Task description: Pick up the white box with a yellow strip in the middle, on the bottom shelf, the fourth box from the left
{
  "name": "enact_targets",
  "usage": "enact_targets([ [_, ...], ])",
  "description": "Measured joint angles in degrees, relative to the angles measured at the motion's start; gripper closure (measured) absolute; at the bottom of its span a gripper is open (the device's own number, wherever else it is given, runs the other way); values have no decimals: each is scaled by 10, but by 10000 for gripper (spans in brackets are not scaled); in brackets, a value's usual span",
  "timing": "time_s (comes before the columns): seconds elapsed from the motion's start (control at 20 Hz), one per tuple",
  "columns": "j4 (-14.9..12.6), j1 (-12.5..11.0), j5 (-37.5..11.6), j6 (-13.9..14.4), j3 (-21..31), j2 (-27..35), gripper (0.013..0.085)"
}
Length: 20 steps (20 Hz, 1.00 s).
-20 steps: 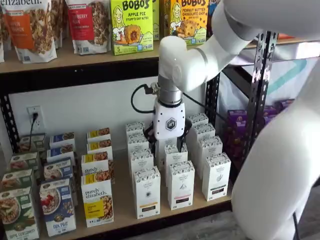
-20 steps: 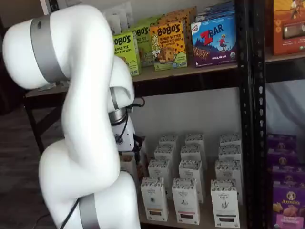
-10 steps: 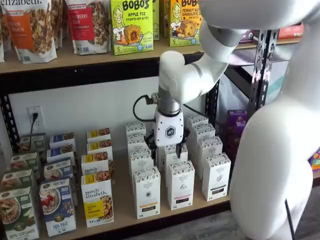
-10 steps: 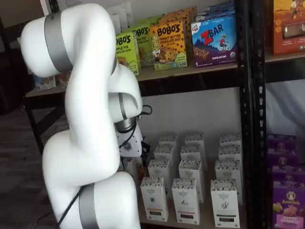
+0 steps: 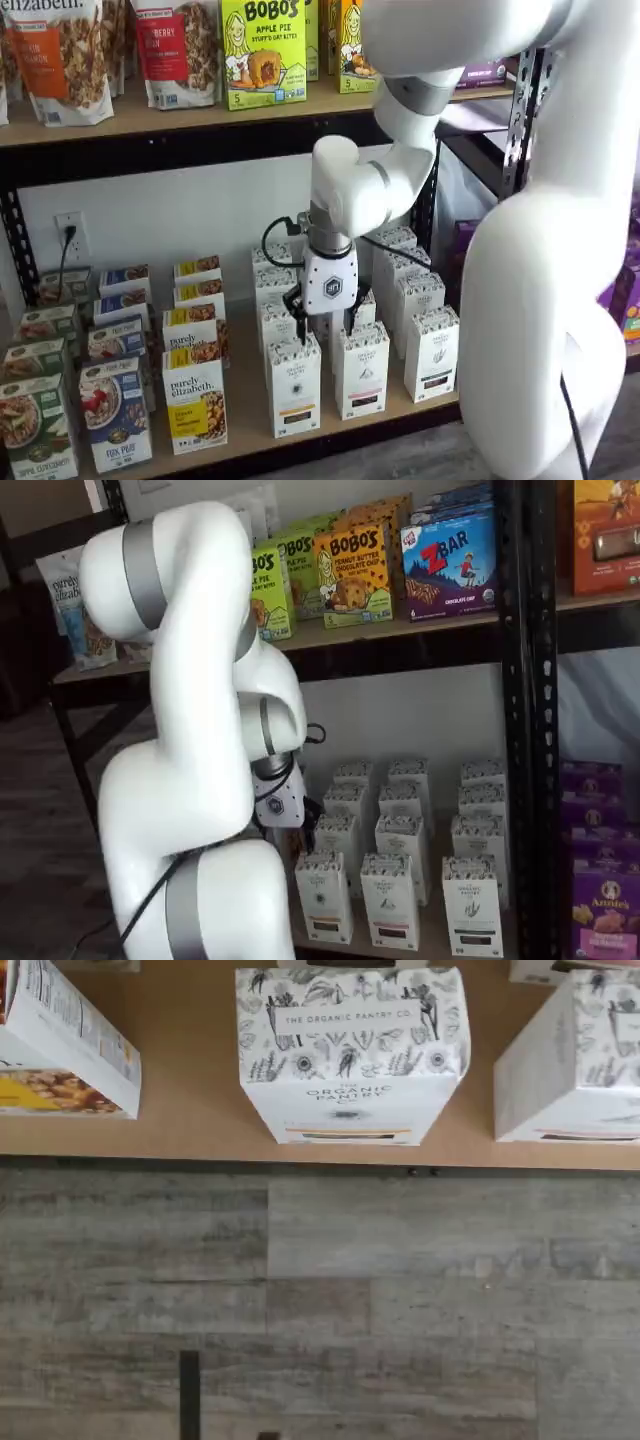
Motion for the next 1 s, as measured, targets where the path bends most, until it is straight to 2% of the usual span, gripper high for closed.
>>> enact_targets([
  [0.3,-5,4,-33,8,-40,70,130],
  [0.5,3,7,-48,3,-71,111,130],
  [1.0,41,7,-63,-33,-167,215,130],
])
